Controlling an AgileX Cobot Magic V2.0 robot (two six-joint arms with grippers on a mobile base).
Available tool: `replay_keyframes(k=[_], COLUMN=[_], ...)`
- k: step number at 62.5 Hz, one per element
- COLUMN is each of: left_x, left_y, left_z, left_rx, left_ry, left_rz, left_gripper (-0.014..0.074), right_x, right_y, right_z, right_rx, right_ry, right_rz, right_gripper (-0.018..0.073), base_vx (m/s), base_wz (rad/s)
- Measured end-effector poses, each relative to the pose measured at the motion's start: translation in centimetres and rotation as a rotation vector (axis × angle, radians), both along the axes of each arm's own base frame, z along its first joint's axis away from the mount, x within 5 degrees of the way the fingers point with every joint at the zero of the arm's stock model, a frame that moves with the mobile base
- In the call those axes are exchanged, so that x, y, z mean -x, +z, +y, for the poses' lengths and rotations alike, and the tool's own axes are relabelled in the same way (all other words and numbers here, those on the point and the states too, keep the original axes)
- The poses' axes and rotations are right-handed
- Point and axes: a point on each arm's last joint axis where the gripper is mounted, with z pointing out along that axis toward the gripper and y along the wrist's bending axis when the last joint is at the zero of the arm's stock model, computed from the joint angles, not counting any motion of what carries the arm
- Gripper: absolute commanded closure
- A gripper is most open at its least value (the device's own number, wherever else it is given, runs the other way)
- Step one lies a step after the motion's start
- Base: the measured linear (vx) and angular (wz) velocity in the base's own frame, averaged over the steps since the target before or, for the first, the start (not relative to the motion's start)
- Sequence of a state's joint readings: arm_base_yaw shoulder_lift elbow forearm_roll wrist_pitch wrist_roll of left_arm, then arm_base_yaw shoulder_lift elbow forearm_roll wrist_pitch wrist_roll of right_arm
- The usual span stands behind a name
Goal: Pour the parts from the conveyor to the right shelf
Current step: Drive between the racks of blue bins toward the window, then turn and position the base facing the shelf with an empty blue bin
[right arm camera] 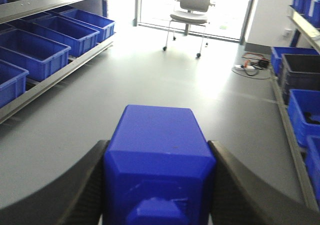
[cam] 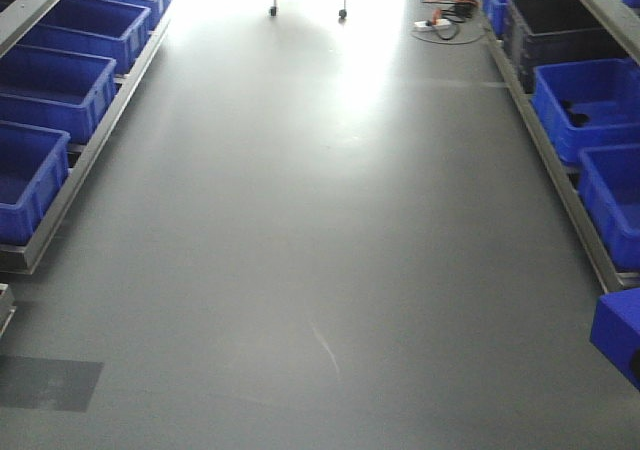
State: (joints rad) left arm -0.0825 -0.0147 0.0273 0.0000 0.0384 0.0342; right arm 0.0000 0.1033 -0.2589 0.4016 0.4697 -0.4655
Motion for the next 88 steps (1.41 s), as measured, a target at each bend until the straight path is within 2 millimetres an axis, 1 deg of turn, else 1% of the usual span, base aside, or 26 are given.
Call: replay_keyframes(k=[15, 34, 54, 88], left_x=[0.0, 0.0, 0.0, 0.0], left_y=[0.0, 0.0, 0.0, 0.0], left_z=[0.0, 0.0, 0.0, 0.0], left_rx=[0.0, 0.0, 0.0, 0.0], left_ry=[0.0, 0.0, 0.0, 0.0], left_rz=[0.0, 0.0, 0.0, 0.0], left_gripper=[0.0603, 0.0603, 0.0603, 0.0603], right_x=[0.0, 0.0, 0.0, 0.0], right_y=[0.0, 0.0, 0.0, 0.0], right_z=[0.0, 0.0, 0.0, 0.0], right_rx=[0.0, 0.0, 0.0, 0.0], right_ry=[0.0, 0.0, 0.0, 0.0], right_rz=[0.0, 0.0, 0.0, 0.0], right_gripper=[0.0569, 0.0569, 0.0569, 0.0569], base_vx=[0.43, 0.33, 0.22, 0.18], base_wz=[0.55, 0.96, 0.97, 0.78])
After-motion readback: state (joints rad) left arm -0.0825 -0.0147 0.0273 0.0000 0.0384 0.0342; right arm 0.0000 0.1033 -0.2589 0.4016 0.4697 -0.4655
